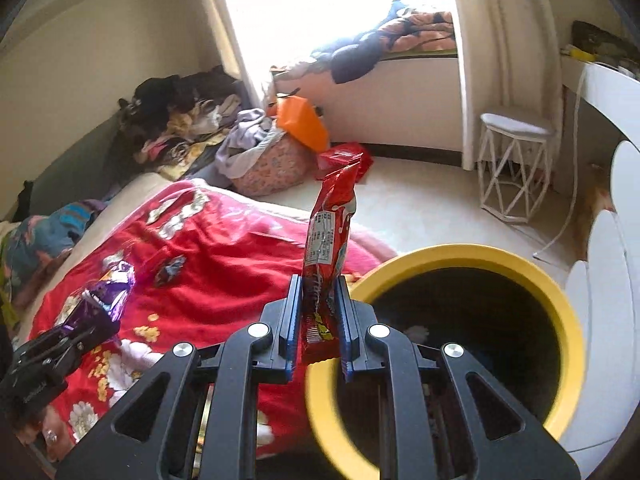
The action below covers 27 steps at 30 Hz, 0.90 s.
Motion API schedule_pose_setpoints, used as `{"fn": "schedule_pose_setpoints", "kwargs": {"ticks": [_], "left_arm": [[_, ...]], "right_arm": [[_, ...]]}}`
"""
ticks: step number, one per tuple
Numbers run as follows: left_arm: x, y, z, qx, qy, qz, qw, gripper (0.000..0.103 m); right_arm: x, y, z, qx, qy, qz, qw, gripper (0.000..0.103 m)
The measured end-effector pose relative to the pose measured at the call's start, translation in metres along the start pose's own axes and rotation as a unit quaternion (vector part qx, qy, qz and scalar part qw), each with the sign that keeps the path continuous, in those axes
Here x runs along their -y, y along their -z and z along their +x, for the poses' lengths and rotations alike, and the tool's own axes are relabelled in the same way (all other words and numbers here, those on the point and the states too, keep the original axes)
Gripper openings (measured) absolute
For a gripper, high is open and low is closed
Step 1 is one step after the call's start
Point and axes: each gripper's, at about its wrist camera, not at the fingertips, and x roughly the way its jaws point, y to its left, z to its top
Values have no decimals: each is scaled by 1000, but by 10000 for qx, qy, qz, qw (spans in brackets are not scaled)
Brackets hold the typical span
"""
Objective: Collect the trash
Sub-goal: 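Carry the purple and red wrappers with both tools toward the yellow bin, then open both tools to drop the wrappers into the yellow bin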
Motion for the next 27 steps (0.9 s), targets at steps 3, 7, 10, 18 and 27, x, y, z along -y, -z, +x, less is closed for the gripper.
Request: {"fn": "schedule_pose_setpoints", "kwargs": {"ticks": [3,7,10,18,27], "left_arm": [[17,1,7,-14,68,186,9998,12],[34,2,20,-143,207,318,9992,12],[48,3,29,-226,272,473,9983,12],[76,12,61,-579,502,706,9946,12],[100,28,113,-1065,667,841,9885,12]], "right_arm": [[16,0,-3,8,84,190,9998,16],[38,1,-8,21,203,396,9990,16],[53,2,-11,28,285,517,9983,16],[85,8,-15,-110,423,572,9974,16],[117,21,-7,-520,427,776,9947,17]]}}
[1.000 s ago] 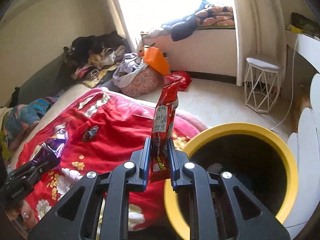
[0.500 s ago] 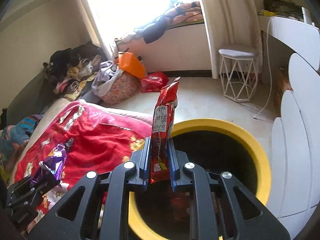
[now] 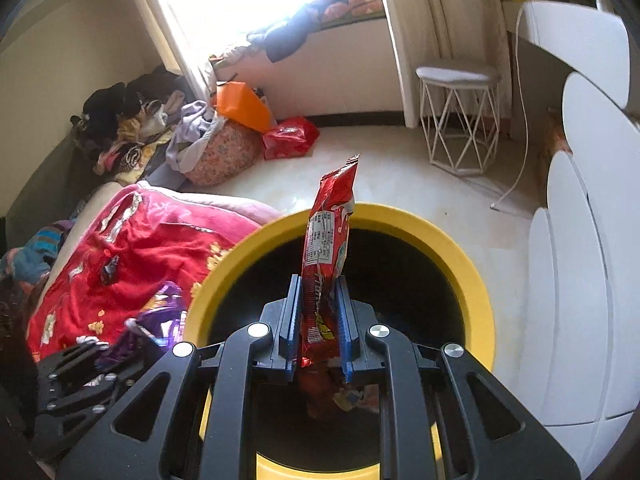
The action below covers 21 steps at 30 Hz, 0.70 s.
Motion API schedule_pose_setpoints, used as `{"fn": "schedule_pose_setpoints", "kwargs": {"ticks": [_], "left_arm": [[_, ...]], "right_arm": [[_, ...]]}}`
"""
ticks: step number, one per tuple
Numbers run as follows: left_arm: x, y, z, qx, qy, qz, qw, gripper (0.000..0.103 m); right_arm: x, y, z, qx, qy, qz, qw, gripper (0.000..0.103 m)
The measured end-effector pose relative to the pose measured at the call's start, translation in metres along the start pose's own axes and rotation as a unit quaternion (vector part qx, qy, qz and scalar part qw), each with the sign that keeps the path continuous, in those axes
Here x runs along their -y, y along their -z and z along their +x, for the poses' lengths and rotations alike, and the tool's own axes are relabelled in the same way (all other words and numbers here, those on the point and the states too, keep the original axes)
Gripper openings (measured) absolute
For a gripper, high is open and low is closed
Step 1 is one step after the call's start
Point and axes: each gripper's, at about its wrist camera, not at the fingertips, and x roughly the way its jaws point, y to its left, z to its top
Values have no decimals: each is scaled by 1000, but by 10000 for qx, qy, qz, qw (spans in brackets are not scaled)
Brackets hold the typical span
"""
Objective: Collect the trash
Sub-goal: 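Open both tools to drop the wrappers into the yellow bin, then move both open tools back over the bedspread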
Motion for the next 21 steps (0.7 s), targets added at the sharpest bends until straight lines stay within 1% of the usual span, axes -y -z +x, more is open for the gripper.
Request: {"fn": "schedule_pose_setpoints", "kwargs": {"ticks": [1,3,4,5,6,7,9,10,11,18,20,21], "left_arm": [[0,1,4,-42,-4,35,10000,13],[2,2,12,-111,38,112,9999,18],[2,3,14,-123,122,98,9998,27],[3,3,14,-121,162,83,9998,41],[2,3,14,-100,174,69,9998,48],[2,3,12,-68,189,44,9998,55],[1,2,5,78,363,-31,9993,67],[0,2,0,188,408,-56,9990,82],[1,1,-2,239,402,-73,9989,93],[-1,-2,-21,546,237,-189,9981,93],[-4,-3,-26,623,183,-259,9976,93],[-6,-3,-30,674,147,-298,9972,93]], "right_arm": [[3,1,1,-40,-19,41,10000,18],[10,2,3,-152,-89,118,9998,19],[12,3,4,-191,-133,155,9996,21],[15,3,5,-219,-142,186,9995,24],[18,3,6,-271,-159,275,9991,26],[19,2,5,-289,-172,330,9989,32],[20,2,0,-203,-264,381,9987,39],[19,1,-1,-170,-281,371,9988,45],[19,1,-3,-146,-263,363,9989,48],[11,-4,-10,-10,-168,275,9995,54],[8,-6,-13,46,-138,213,9997,59],[7,-6,-14,69,-106,191,9997,60]]}}
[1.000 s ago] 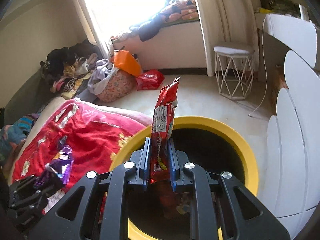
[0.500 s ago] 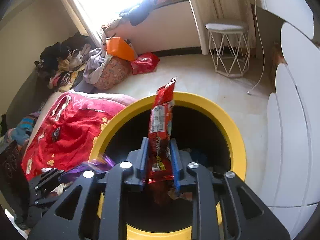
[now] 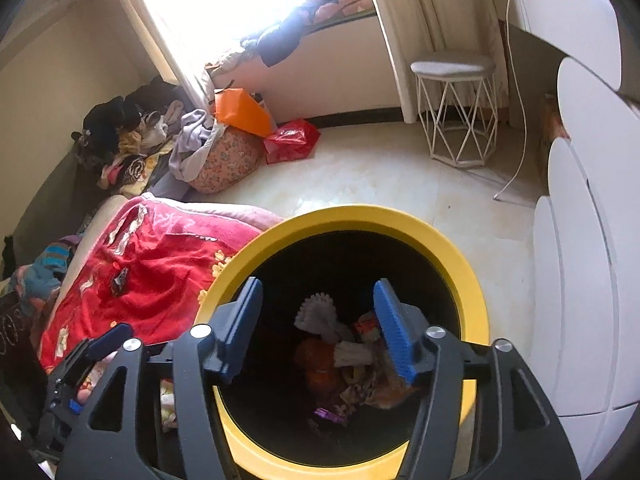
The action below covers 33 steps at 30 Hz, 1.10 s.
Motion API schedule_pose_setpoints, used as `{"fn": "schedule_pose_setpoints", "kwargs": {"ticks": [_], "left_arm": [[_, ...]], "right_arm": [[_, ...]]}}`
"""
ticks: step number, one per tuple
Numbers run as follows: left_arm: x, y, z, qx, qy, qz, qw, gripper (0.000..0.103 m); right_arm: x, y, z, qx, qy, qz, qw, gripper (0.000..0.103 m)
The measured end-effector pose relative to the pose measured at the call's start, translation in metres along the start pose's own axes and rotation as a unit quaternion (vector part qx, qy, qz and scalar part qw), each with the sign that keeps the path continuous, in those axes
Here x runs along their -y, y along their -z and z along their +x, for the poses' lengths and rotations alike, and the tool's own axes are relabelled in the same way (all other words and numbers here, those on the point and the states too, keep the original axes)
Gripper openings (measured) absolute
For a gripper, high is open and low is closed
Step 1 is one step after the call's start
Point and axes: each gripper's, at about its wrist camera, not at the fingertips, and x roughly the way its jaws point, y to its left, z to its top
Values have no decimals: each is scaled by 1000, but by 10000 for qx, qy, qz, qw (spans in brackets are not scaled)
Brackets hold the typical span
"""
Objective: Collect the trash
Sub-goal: 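Move both open tools back over the bedspread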
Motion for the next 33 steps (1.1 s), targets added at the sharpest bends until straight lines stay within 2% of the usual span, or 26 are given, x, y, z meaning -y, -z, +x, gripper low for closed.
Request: {"fn": "schedule_pose_setpoints", "kwargs": {"ticks": [12,17,22,27,33], "left_arm": [[-32,-8,-49,547,-557,-212,9967,93],[-51,-6,-71,710,-824,-249,9938,93],[-69,0,-91,852,-1056,-272,9904,93],[-92,4,-108,968,-1280,-405,9862,93],[-128,4,-131,1101,-1550,-639,9797,93]], "right_arm": [[-41,-4,-11,368,56,-510,9980,72],[-63,-4,-13,481,-89,-607,9970,78],[-89,-2,-13,553,-331,-698,9955,80],[-114,1,-14,603,-719,-704,9931,82],[-148,7,-11,742,-618,-1049,9898,83]]}}
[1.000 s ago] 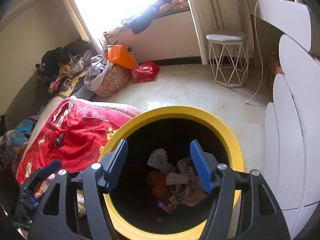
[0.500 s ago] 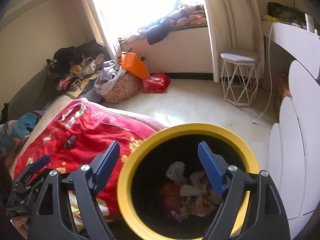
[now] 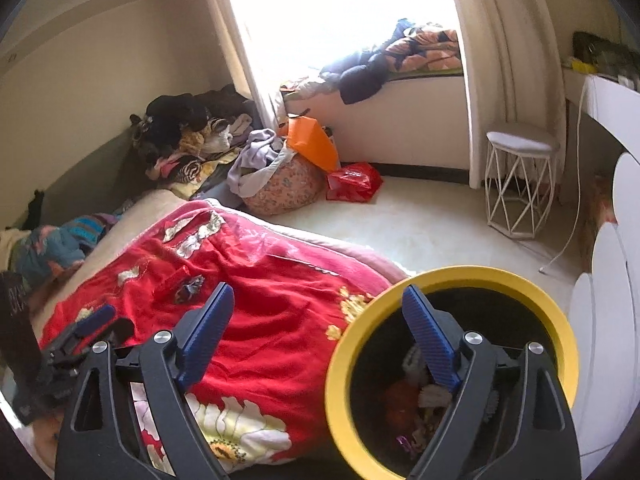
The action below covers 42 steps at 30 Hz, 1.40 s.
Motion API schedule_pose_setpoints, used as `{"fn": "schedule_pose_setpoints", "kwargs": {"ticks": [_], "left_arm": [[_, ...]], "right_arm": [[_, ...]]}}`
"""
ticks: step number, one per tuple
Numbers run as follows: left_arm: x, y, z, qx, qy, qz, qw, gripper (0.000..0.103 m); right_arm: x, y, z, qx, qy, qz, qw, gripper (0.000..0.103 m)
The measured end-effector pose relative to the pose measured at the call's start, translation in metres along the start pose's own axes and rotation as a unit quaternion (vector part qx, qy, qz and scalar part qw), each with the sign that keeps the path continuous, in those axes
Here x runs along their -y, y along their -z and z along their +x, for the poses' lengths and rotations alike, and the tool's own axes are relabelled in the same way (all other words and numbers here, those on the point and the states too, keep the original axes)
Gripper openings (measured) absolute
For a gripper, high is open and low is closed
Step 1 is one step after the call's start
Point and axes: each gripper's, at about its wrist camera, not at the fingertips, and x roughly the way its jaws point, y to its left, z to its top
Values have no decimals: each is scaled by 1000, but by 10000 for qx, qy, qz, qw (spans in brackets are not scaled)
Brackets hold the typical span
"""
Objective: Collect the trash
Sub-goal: 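Move both open tools back over the bedspread, then grasp the red can with the left tool while the right tool grasps the dark foil wrapper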
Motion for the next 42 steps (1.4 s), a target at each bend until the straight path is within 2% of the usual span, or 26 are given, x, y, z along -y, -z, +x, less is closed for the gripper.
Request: {"fn": "schedule_pose_setpoints", "kwargs": {"ticks": [5,11,22,29,35,42], "left_arm": [[-34,-7,-12,163,-227,-244,9993,93],[-71,-8,-23,274,-474,-485,9973,93],[-126,-4,-27,265,-767,-718,9941,93],[-155,2,-10,15,-949,-727,9928,93],[-178,3,15,-302,-1039,-711,9916,93],[-198,1,46,-601,-1121,-642,9898,92]], "right_arm": [[-28,4,13,-116,-147,-161,9997,83],[-76,11,25,-168,-302,-779,9964,84],[-131,20,60,-370,-528,-1167,9911,84],[-151,24,94,-569,-623,-1297,9880,84],[-164,25,136,-811,-802,-1153,9868,84],[-173,28,192,-1118,-715,-947,9866,83]]}}
